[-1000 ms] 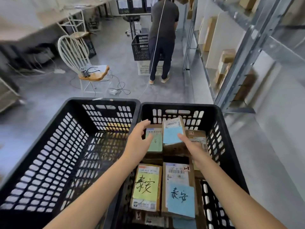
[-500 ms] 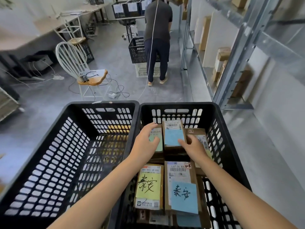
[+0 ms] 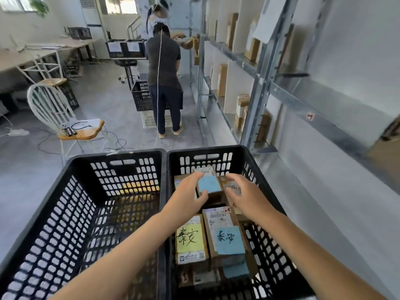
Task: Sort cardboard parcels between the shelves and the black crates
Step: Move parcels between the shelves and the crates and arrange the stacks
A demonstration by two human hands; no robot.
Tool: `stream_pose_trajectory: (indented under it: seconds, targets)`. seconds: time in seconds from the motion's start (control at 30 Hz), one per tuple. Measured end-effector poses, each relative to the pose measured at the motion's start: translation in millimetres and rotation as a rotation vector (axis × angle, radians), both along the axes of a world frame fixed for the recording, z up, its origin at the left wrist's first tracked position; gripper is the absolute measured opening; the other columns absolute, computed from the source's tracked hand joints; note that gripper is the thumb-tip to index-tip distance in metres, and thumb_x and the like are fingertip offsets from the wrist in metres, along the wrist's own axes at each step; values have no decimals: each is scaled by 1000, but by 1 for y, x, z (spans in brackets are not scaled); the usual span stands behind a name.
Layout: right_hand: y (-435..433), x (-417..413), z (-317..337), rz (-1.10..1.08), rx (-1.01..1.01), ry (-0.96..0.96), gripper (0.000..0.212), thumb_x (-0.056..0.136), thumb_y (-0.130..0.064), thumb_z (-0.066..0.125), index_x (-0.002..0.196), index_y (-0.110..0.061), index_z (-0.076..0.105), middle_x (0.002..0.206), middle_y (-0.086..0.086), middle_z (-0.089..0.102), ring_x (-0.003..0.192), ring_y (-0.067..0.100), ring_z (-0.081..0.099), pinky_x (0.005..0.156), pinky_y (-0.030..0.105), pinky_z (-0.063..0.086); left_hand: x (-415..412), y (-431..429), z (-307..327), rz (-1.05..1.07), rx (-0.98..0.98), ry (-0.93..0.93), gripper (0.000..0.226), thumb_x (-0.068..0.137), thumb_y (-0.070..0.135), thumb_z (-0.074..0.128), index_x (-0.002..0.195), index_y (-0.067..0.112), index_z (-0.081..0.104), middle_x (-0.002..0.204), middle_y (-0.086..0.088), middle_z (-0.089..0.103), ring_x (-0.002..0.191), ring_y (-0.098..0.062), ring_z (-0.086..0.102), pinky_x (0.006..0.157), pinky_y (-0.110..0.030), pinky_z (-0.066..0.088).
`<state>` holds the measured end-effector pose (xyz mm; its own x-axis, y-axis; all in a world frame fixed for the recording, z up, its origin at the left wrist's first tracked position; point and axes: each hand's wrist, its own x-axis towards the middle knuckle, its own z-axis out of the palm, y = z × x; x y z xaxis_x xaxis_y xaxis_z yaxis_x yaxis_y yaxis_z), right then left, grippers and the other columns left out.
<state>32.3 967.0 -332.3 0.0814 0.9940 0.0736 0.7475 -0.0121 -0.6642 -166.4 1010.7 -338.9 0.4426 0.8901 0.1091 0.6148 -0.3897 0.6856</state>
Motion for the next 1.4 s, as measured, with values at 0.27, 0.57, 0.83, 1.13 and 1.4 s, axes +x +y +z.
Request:
stream_pose_trajectory:
  seconds: [0.27,0.57,0.83,1.13,1.4]
  targets:
    - [-77,-42,40,-126,150,-122,50,99,-35,54,147,-25,41,145,-7,49,127,7,48,98,25,40,-29,-47,21,-172,265,39,56,100,33,54,150,14,36,155,0,37,149,-13,18,123,-27,-1]
    - [-191,-80,62,-358,246,-171,45,98,-35,57,141,-26,45,133,-4,57,117,15,57,93,31,47,-52,-122,59,-393,353,-55,58,101,32,52,154,20,30,161,3,26,148,-6,8,105,-3,-13]
    - [-318,-84,104,-561,248,-329,47,99,-33,55,143,-24,42,146,-5,46,131,13,45,98,21,33,-26,-212,96,-594,457,-213,57,100,30,56,151,13,36,160,-1,31,152,-15,12,122,-24,2]
    - [-460,-73,151,-779,291,-448,52,99,-45,50,147,-31,35,151,-11,41,133,8,41,96,21,31,26,-331,139,-842,535,-328,57,99,26,59,149,8,39,158,-4,34,151,-18,18,122,-25,11]
    - [-613,-59,200,-973,283,-507,54,100,-41,49,150,-30,31,153,-8,40,135,14,42,98,28,35,86,-478,174,-1037,499,-471,54,98,18,60,147,7,41,155,-5,39,149,-18,24,122,-29,19]
